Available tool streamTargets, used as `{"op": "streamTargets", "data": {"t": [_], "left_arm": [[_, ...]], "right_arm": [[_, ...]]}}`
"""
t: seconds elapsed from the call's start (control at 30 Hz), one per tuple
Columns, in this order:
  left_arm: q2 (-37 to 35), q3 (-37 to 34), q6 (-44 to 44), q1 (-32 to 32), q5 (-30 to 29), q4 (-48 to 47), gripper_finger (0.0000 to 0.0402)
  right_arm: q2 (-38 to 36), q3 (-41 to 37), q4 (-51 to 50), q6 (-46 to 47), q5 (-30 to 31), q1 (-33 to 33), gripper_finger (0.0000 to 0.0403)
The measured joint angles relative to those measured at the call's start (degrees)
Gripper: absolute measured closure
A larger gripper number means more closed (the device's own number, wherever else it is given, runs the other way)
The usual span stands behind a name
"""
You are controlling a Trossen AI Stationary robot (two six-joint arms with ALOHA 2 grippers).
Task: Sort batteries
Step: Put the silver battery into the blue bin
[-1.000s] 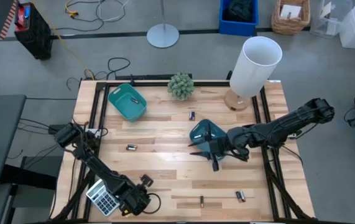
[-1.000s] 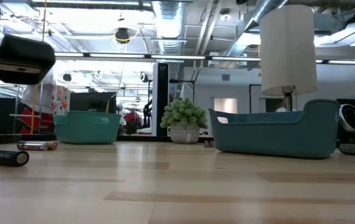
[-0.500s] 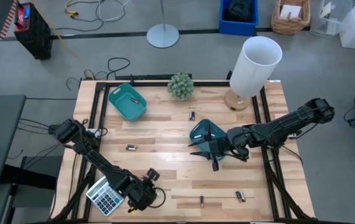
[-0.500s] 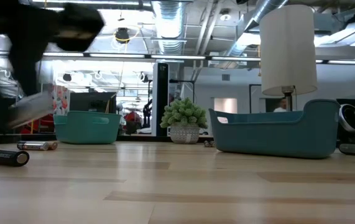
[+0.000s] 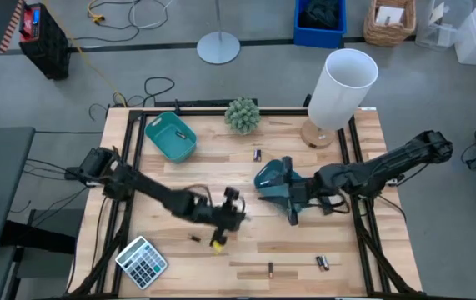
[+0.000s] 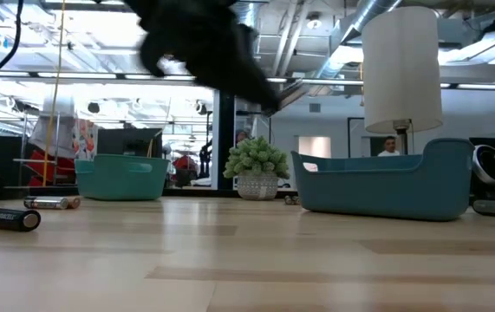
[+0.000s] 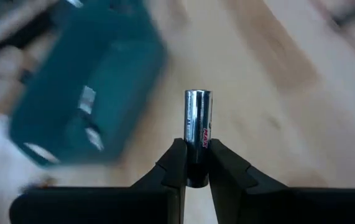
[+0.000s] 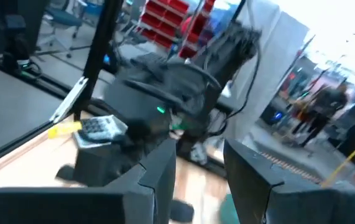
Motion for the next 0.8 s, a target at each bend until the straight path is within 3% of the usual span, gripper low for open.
{"op": "streamTargets", "data": {"t": [0.43, 0.63, 0.8], "left_arm": [[0.93, 0.04, 0.86, 17.31, 13.95, 22.06, 0.0363], [3.15, 0.92, -1.67, 22.96, 19.2, 23.64, 0.0363], [8.23, 6.1, -1.2, 24.97, 21.85, 20.56, 0.0363]], "right_arm": [[-9.27, 0.04, -8.29, -4.41, 0.44, 1.38, 0.0249], [-8.46, 0.03, -10.91, -6.71, 0.4, 0.82, 0.0249], [-8.03, 0.03, -11.16, -7.37, 0.42, -0.95, 0.0249]]}}
